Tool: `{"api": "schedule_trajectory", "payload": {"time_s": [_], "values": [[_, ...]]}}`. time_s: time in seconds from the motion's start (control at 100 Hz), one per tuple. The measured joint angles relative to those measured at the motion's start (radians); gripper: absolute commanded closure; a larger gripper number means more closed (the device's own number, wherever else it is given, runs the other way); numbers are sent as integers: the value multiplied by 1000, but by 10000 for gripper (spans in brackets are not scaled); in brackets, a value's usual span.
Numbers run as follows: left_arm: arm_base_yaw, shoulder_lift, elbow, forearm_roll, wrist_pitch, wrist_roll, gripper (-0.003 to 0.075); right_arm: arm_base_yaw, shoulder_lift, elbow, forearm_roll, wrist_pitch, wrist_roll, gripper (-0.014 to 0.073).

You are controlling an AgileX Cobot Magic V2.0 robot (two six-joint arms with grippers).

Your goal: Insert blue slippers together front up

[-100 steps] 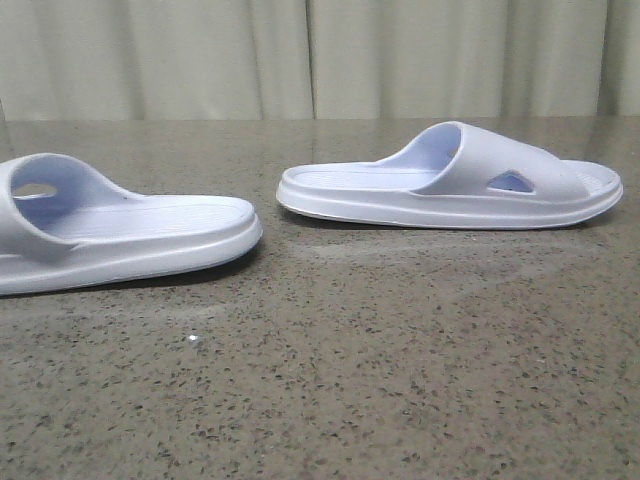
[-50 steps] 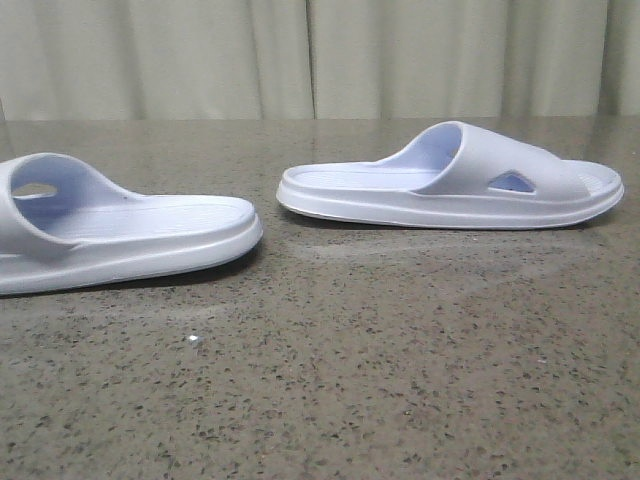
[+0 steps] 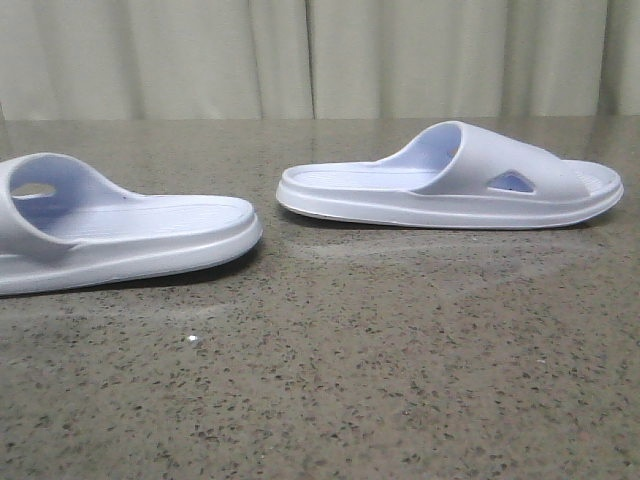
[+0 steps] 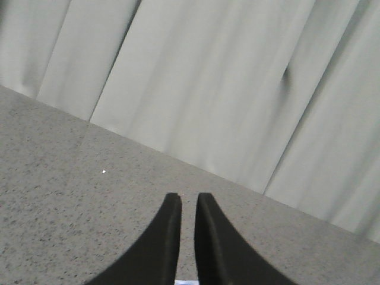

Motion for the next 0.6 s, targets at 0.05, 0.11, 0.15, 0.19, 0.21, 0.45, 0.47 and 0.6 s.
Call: {"api": "schedule_trajectory", "payload": {"time_s": [0.05,0.11,0.15,0.19,0.21,0.45,0.47,0.6], "values": [[0,35,-49,0,29,0,705,0,46,-52,6,20,2,700],[0,82,-116,2,71,0,705,0,111,-121,14,50,2,700],[0,121,-164,13,97,0,705,0,156,-160,23,73,2,701],[0,161,-205,25,127,0,705,0,194,-207,33,91,2,701],[0,181,-230,29,141,0,705,0,217,-229,41,103,2,701],[0,384,-456,75,247,0,705,0,436,-427,143,173,3,700],[0,398,-463,75,252,0,705,0,451,-437,152,173,3,700],[0,454,-489,71,270,0,704,0,518,-469,182,173,5,700]]}}
